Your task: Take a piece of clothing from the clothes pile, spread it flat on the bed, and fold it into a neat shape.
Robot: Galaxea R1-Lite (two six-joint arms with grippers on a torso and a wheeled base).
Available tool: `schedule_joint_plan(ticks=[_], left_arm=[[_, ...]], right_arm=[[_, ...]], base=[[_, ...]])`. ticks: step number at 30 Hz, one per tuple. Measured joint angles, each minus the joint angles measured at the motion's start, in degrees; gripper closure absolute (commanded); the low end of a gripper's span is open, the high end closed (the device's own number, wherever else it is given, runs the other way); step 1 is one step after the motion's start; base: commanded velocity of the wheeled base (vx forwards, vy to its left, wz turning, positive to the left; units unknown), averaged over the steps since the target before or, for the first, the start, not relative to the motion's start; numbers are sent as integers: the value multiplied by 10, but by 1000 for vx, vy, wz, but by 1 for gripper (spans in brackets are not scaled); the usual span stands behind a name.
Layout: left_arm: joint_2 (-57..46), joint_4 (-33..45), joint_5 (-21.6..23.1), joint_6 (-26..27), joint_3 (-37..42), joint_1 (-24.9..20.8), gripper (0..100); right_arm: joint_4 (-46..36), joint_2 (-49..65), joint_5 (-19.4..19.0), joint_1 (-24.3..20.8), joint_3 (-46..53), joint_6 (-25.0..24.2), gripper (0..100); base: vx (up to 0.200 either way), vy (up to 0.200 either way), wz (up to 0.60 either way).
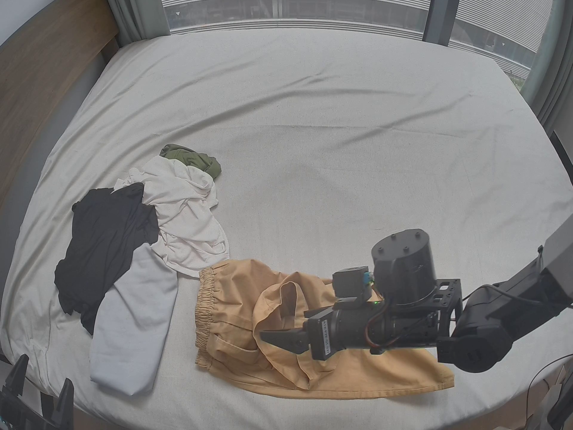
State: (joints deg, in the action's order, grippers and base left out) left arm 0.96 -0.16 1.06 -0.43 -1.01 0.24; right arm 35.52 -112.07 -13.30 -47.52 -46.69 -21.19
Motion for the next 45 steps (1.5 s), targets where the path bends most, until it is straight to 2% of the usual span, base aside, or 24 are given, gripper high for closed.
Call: schedule_joint_plan(ticks=[17,39,40,45], left_arm=[[0,0,0,-1,0,0,0],[0,0,0,-1,0,0,0],[0,0,0,-1,0,0,0],[0,0,0,-1,0,0,0]], right_arm=[[-1,-72,2,-6,-51,-3,0],[6,-128,33,7,-114,-57,0],[6,-129,34,7,-116,-57,100],[6,-132,55,12,-122,-75,100]], base=[[0,0,0],[0,0,0],[0,0,0],[0,0,0]])
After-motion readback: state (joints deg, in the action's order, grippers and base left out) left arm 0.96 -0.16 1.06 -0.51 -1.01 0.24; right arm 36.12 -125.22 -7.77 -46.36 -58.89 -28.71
